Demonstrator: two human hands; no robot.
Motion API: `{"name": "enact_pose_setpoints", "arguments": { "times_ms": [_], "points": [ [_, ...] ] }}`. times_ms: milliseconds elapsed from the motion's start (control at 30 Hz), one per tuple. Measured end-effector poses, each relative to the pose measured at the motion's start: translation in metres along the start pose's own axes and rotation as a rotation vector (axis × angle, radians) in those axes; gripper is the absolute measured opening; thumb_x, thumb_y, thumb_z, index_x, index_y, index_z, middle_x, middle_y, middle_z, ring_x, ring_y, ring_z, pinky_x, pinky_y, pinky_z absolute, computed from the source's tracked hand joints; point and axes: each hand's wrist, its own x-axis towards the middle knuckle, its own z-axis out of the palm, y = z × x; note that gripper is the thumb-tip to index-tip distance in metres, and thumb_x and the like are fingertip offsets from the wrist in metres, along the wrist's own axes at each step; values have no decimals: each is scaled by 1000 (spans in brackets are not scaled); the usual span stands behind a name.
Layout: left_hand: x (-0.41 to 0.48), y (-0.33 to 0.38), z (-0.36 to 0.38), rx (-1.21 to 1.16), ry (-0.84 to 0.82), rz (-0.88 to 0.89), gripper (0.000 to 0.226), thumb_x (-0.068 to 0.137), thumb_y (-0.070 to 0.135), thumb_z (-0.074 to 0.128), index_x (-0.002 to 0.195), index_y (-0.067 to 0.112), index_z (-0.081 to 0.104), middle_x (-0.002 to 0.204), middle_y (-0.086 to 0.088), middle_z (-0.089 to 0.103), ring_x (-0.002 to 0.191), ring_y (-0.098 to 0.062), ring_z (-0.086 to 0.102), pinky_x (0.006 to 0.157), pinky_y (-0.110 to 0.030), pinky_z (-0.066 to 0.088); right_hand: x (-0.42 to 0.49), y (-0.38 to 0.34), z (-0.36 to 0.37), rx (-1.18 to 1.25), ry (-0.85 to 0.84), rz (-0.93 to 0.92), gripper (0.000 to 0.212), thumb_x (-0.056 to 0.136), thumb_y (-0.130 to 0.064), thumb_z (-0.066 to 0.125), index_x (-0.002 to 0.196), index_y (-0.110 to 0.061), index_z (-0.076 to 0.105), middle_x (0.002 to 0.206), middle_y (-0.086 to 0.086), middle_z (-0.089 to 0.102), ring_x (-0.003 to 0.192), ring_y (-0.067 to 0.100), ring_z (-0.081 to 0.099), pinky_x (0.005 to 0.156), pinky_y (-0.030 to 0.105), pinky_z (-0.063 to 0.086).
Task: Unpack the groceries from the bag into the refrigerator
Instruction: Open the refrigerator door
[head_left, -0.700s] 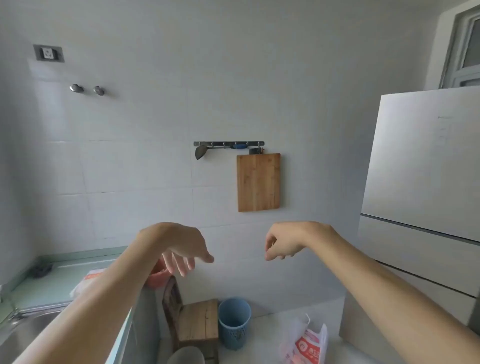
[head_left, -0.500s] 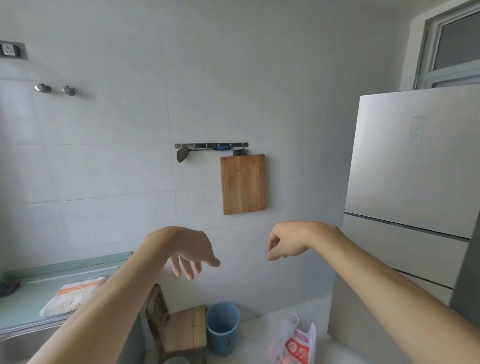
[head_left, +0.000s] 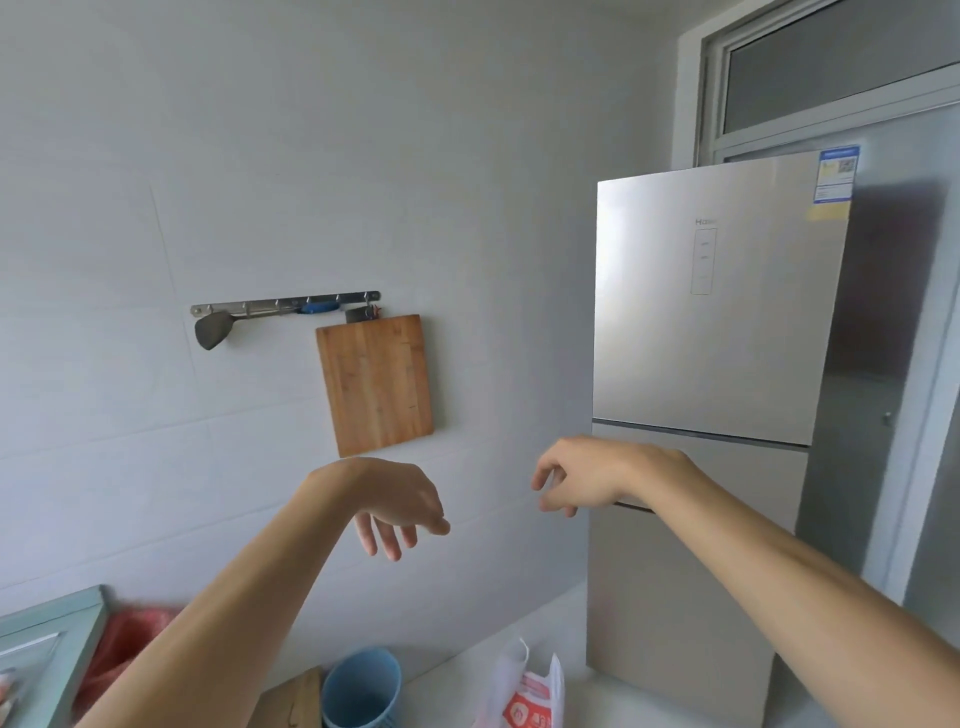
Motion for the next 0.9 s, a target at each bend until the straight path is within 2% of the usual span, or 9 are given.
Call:
{"name": "enact_pose_setpoints", "arguments": {
  "times_ms": [100,200,333,433,567,600,733,900],
  "points": [
    [37,35,-7,24,-28,27,43,94,41,59,132,23,56,116,-8,70,97,-23,73,89,-39,59,18,36,-15,-12,-8,36,38,83,-47,60,119,-35,60,91,-8,76,100,14,68,92,35,52],
    [70,68,-16,38,-42,52,44,94,41,59,133,22,56,117,-9,69,98,-24,73,90,-40,59,32,70,-29,-24,-26,66,39,83,-47,60,119,-33,61,90,-7,77,99,14,69,95,36,51],
    [112,104,-25,30,-35,98,44,92,42,60,132,22,57,114,-8,70,95,-23,74,88,-39,59,49,109,-48,-34,-26,89,37,85,-47,60,118,-30,62,92,-5,77,89,15,68,89,31,52],
    [141,127,-29,44,-55,108,44,93,42,60,132,21,56,116,-9,70,97,-25,74,90,-40,59,63,134,-60,12,-18,96,36,88,-45,59,120,-29,61,98,-1,77,80,15,64,77,28,49],
    [180,145,-35,55,-70,127,43,93,41,60,130,20,58,116,-10,70,97,-25,73,89,-40,59,86,164,-66,25,-32,117,35,89,-44,60,120,-28,60,99,-2,77,79,14,64,71,26,47],
    [192,148,-37,49,-69,137,42,93,41,61,130,20,58,115,-10,70,97,-24,74,88,-40,59,93,171,-66,24,-36,128,34,89,-44,60,120,-28,60,98,-3,77,83,14,64,73,26,47],
    [242,155,-45,31,-85,175,42,92,42,61,128,21,59,113,-9,71,96,-23,74,87,-40,60,133,195,-69,-11,-36,164,37,88,-45,61,120,-29,62,93,-6,77,102,12,63,96,34,48],
    [309,150,-66,51,-101,202,42,92,42,61,127,21,59,113,-8,71,95,-22,74,88,-39,59,194,212,-75,-7,-38,176,34,87,-44,61,117,-29,64,91,-7,77,103,11,65,96,33,48]
  ]
}}
